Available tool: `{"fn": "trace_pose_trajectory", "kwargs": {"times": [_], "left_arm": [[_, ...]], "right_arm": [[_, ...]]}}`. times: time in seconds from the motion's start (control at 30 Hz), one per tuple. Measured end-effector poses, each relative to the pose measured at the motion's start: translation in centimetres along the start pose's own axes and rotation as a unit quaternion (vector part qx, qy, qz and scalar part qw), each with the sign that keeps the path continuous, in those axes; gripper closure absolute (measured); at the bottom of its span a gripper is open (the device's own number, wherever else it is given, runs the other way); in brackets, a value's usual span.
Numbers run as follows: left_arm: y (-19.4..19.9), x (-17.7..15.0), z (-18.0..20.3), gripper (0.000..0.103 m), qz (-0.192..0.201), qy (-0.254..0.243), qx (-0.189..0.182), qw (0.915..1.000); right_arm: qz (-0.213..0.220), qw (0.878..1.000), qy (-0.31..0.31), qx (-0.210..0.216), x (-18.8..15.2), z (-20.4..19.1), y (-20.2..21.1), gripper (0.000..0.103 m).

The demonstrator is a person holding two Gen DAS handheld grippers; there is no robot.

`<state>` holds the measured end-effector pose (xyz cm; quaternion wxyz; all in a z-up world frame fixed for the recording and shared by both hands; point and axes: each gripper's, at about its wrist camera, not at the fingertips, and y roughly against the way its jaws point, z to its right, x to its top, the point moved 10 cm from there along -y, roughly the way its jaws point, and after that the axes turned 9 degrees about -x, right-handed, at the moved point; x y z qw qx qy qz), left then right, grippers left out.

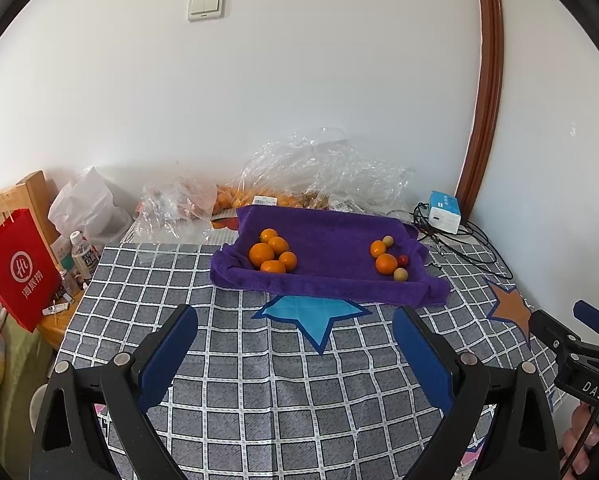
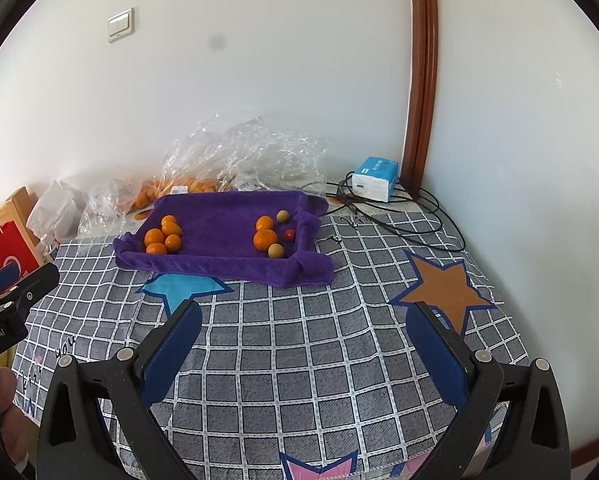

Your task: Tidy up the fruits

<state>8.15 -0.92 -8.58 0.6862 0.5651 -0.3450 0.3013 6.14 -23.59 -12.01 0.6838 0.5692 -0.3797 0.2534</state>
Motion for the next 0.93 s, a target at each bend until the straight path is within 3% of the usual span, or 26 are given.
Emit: {"fn": "trace_pose_trajectory", "kwargs": {"times": [0.93], "left_arm": [[-1.0,-0.5,-0.8,0.004,-0.008,-0.002,-0.001,1.0000]], "right_arm": [[0.002,1.000,0.007,-0.006,-0.2,-0.3,-0.1,0.002]]}}
